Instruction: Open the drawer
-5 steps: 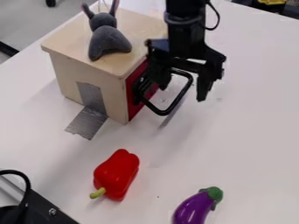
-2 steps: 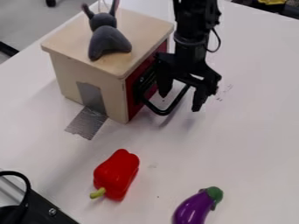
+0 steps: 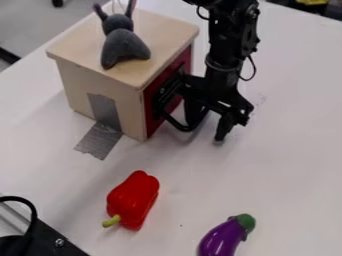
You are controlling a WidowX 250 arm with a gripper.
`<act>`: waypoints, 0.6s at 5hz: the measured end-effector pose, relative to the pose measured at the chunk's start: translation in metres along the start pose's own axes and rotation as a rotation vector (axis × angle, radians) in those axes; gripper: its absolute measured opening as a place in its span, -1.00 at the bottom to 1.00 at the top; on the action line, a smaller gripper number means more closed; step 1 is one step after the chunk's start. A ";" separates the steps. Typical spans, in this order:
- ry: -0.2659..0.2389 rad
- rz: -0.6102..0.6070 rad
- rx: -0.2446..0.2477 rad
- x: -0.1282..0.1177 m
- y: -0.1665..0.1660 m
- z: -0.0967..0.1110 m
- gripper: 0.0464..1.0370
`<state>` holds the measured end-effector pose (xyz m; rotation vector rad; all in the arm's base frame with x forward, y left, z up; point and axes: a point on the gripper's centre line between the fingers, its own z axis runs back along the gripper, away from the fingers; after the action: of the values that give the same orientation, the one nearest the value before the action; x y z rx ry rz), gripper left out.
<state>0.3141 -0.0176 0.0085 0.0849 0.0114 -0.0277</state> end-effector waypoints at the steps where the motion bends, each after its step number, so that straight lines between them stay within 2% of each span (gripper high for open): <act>1: 0.000 0.003 -0.002 0.000 -0.001 0.000 -0.31; 2: 0.001 0.022 -0.012 -0.003 -0.002 0.002 -0.73; 3: -0.004 0.035 -0.026 -0.003 -0.005 0.007 -0.84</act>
<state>0.3108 -0.0233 0.0151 0.0592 0.0061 0.0072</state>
